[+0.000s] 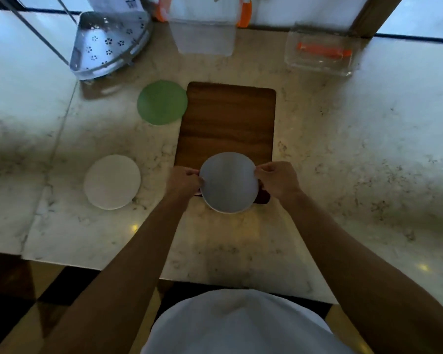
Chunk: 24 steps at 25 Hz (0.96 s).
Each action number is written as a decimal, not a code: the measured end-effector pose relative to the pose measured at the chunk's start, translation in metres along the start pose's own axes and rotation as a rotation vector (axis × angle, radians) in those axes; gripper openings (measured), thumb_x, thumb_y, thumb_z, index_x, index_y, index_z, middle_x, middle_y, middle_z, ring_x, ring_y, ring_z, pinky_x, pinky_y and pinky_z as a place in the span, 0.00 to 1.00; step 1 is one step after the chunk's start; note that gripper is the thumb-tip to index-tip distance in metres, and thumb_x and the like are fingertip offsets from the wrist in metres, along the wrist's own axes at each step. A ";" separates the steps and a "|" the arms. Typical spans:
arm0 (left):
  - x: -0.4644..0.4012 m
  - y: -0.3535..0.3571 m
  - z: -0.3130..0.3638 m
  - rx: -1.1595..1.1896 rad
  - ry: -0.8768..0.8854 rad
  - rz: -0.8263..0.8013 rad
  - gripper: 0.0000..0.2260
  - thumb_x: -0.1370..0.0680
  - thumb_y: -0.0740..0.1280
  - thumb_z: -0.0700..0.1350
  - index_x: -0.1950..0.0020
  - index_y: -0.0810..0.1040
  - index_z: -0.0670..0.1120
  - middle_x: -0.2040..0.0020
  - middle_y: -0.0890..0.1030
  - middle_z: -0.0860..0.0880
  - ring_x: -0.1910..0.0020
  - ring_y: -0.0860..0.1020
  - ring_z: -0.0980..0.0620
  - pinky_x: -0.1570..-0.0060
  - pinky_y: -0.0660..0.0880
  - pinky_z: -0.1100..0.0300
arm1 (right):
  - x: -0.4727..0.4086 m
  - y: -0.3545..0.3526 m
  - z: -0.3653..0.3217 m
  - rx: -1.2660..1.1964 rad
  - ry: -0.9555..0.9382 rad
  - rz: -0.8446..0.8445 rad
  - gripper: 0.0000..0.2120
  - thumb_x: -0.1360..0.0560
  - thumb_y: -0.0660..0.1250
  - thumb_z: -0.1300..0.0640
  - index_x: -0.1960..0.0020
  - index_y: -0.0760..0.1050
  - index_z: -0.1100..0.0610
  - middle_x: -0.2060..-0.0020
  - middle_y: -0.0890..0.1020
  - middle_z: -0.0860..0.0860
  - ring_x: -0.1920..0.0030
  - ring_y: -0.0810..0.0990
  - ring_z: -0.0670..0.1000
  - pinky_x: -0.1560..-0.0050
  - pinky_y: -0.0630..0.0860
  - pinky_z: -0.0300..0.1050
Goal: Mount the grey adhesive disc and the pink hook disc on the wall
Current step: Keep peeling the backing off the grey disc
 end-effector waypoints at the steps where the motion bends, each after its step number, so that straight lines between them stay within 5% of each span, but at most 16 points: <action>1: 0.000 -0.013 -0.006 -0.001 0.009 0.004 0.11 0.31 0.69 0.29 0.65 0.80 0.45 0.59 0.83 0.41 0.57 0.83 0.37 0.58 0.83 0.46 | 0.005 0.011 -0.005 0.014 -0.008 0.006 0.13 0.29 0.70 0.53 0.72 0.80 0.45 0.70 0.83 0.43 0.64 0.83 0.48 0.57 0.82 0.49; 6: -0.016 -0.110 -0.046 -0.007 0.048 0.038 0.12 0.36 0.68 0.34 0.57 0.86 0.42 0.62 0.85 0.42 0.61 0.84 0.43 0.56 0.83 0.43 | 0.037 0.101 -0.043 0.036 -0.028 0.011 0.05 0.26 0.69 0.53 0.57 0.84 0.50 0.63 0.85 0.47 0.62 0.83 0.48 0.60 0.81 0.46; 12: -0.035 -0.222 -0.093 0.015 -0.027 0.096 0.09 0.36 0.69 0.30 0.63 0.86 0.41 0.61 0.85 0.38 0.61 0.83 0.39 0.58 0.82 0.44 | 0.061 0.207 -0.101 0.094 -0.147 -0.001 0.09 0.28 0.70 0.52 0.50 0.84 0.54 0.62 0.82 0.45 0.65 0.76 0.37 0.67 0.69 0.33; 19: -0.071 -0.291 -0.109 0.081 -0.079 0.159 0.13 0.32 0.71 0.30 0.68 0.83 0.49 0.63 0.85 0.43 0.66 0.83 0.47 0.71 0.78 0.59 | 0.058 0.271 -0.148 0.098 -0.162 -0.042 0.10 0.27 0.69 0.55 0.50 0.85 0.58 0.59 0.86 0.53 0.61 0.81 0.50 0.62 0.73 0.43; 24: -0.092 -0.301 -0.116 0.129 -0.102 0.154 0.13 0.31 0.72 0.29 0.68 0.82 0.47 0.61 0.85 0.42 0.62 0.85 0.44 0.65 0.82 0.53 | 0.042 0.289 -0.161 0.139 -0.156 -0.022 0.10 0.25 0.69 0.54 0.48 0.84 0.56 0.57 0.85 0.50 0.61 0.78 0.47 0.58 0.72 0.41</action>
Point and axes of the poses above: each hand's wrist, its own x-axis away from the middle knuckle, its own y-axis out of the palm, z = x × y, the point moved 4 cm from there along -x, towards the middle knuckle
